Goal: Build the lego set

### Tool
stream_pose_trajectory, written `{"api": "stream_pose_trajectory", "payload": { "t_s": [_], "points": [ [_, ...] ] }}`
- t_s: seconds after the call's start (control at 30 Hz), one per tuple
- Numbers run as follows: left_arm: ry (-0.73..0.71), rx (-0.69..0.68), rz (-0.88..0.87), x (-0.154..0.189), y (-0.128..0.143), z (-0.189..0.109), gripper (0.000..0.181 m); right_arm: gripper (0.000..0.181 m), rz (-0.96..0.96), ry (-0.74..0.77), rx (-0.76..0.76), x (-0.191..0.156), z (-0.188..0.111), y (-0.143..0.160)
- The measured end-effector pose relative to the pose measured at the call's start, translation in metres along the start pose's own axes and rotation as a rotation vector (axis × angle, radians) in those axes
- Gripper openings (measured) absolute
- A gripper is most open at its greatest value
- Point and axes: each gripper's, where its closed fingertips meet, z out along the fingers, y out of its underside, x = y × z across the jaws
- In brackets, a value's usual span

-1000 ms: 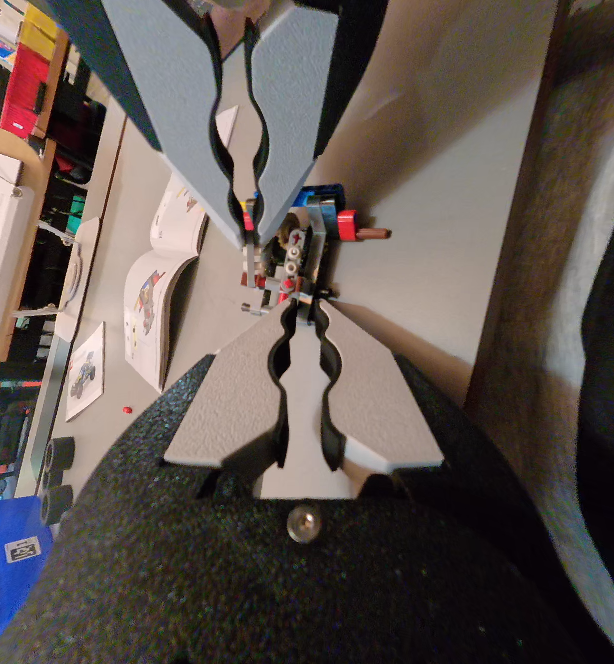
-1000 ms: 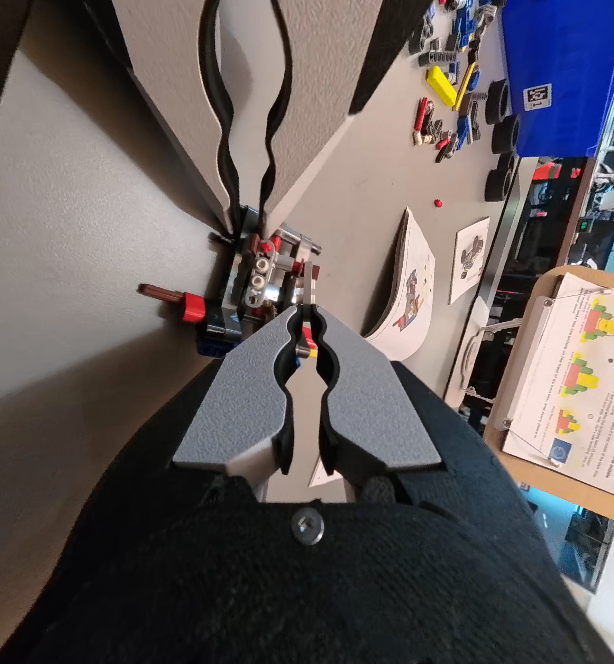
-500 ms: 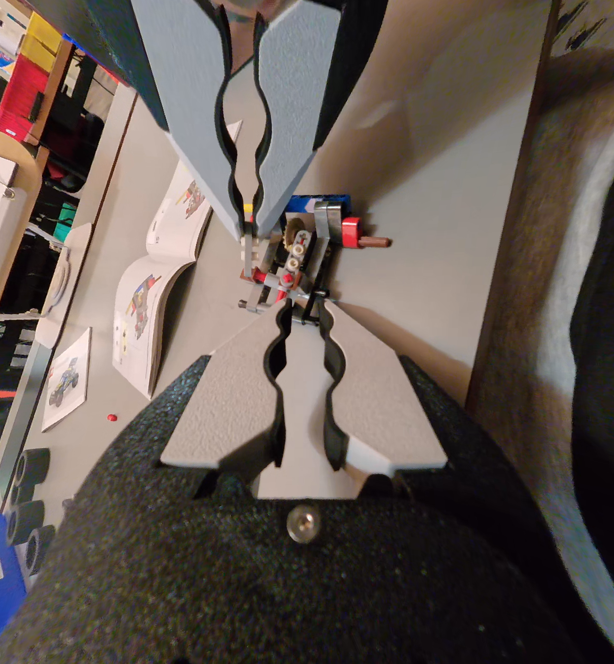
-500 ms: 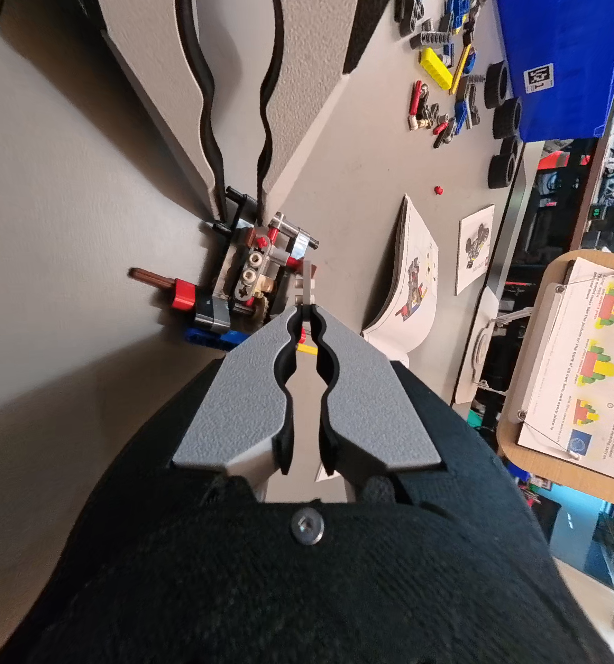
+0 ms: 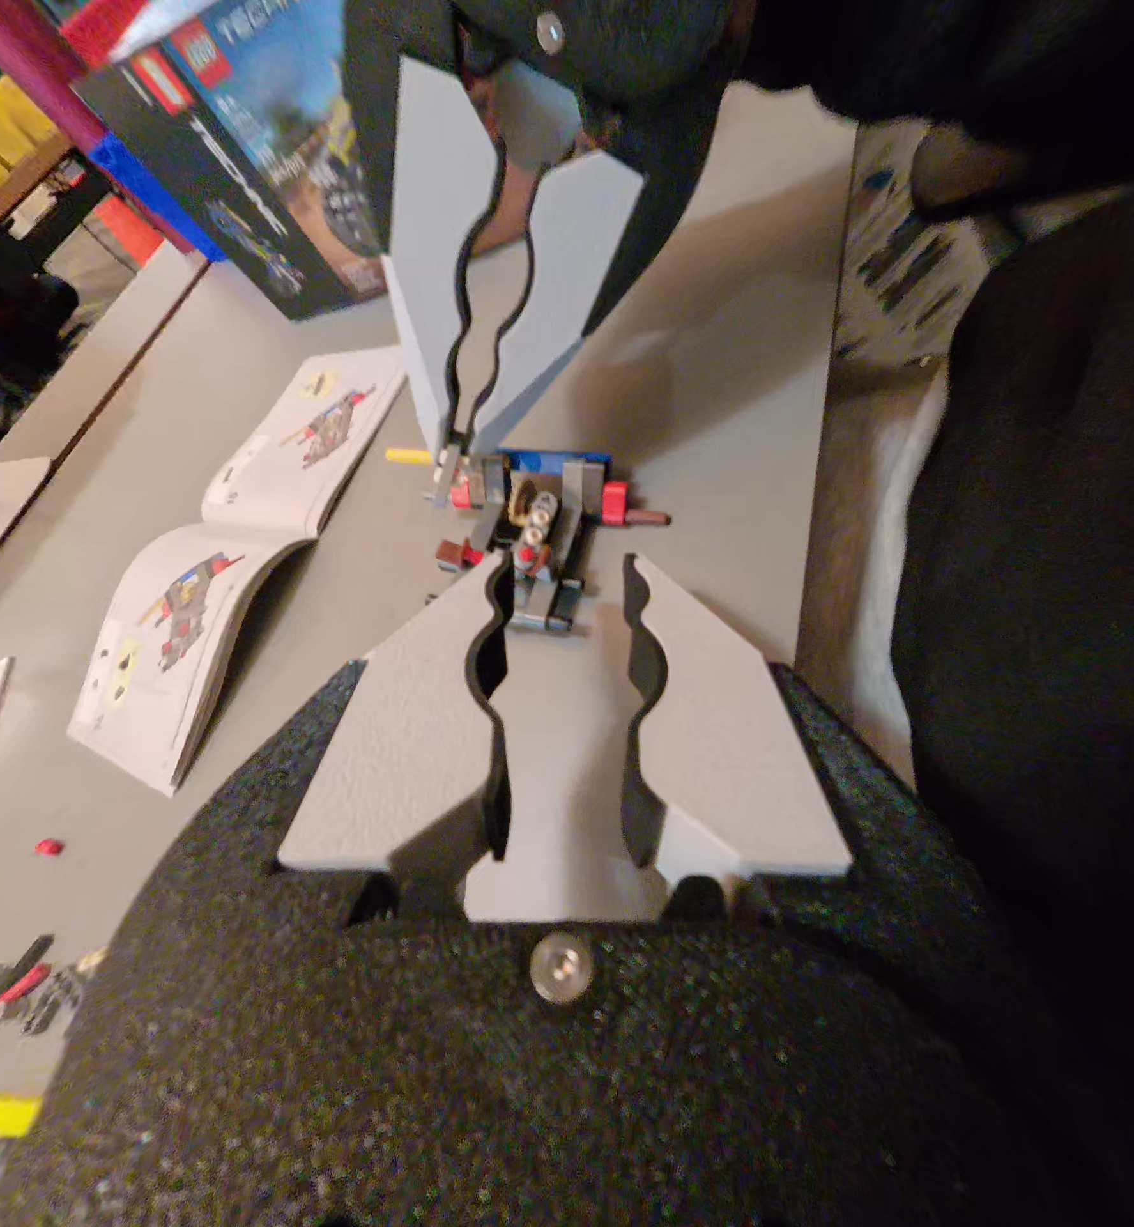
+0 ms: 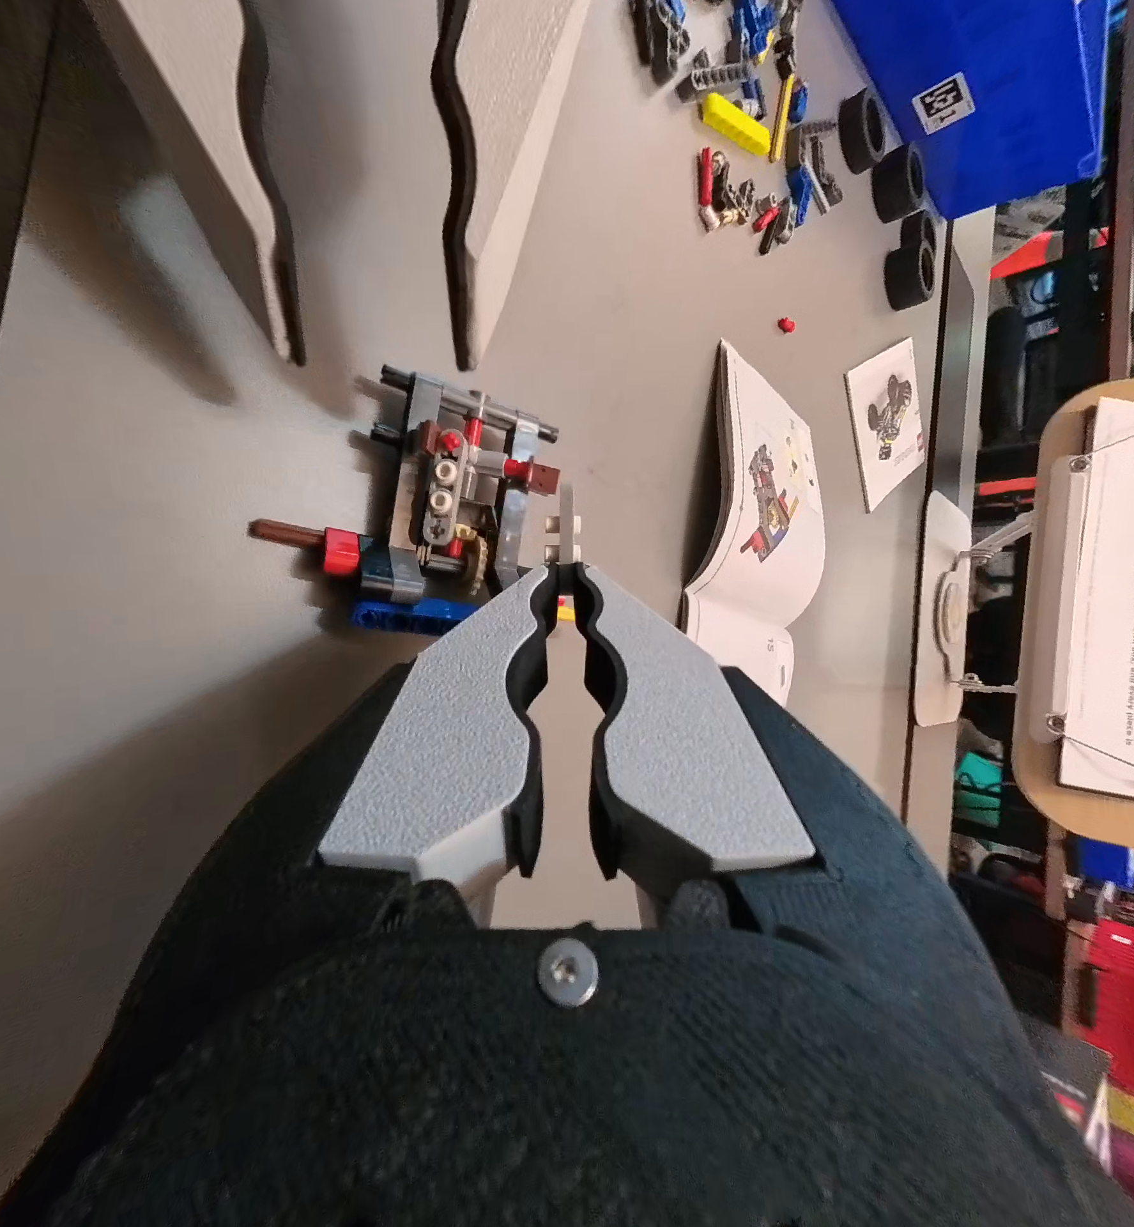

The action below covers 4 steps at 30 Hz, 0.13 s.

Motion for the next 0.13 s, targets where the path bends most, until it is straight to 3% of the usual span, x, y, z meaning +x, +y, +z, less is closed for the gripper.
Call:
{"api": "stream_pose_trajectory", "payload": {
  "t_s": [0.13],
  "points": [
    [0.004,0.108,-0.057,-0.02,-0.018,-0.01,0.022,0.001,0.056,-0.04,0.064,0.001,-0.006,-0.006]
  ]
}}
